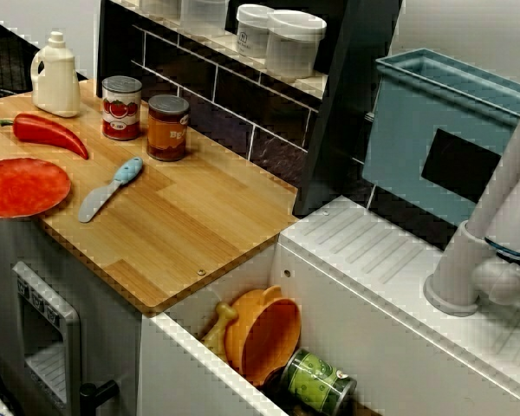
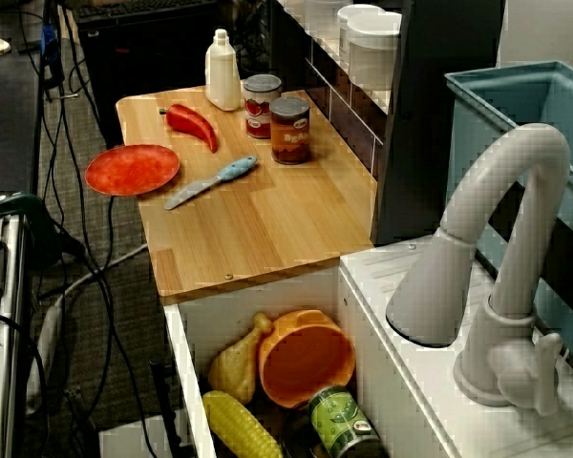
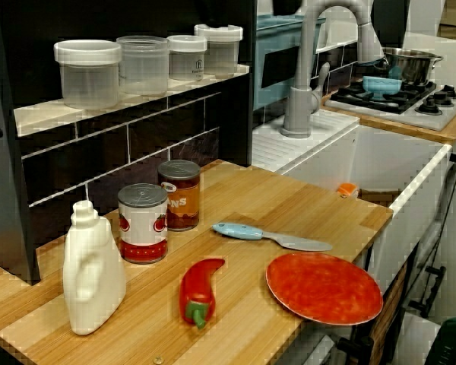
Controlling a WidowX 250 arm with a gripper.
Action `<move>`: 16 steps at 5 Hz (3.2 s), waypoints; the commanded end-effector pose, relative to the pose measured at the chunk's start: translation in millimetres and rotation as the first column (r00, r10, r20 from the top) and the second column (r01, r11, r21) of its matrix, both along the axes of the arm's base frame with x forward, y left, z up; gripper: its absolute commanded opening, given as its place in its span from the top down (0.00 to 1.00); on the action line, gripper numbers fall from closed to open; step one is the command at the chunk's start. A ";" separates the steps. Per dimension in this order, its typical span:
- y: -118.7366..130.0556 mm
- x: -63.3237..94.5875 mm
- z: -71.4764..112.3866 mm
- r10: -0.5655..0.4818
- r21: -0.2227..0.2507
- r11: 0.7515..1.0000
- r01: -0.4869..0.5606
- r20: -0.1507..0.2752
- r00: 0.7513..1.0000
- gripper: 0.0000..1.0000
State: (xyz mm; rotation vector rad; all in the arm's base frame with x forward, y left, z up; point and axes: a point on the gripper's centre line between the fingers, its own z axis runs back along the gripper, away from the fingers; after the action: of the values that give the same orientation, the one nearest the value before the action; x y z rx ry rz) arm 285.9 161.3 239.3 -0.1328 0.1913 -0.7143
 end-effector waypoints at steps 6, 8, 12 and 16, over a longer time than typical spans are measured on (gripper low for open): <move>61.0 -17.6 -15.9 0.184 0.048 0.979 -0.197 0.197 0.963 0.00; 72.8 -21.0 -17.3 0.430 0.018 0.891 -0.453 0.286 0.856 0.00; 74.1 -24.0 -34.7 0.524 -0.042 0.842 -0.537 0.294 0.799 0.00; 65.7 29.3 -37.8 0.459 -0.044 0.858 -0.511 0.511 0.727 0.00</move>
State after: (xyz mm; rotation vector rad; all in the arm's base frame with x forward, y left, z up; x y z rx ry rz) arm 303.9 228.8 186.0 0.0700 -0.2781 -0.1820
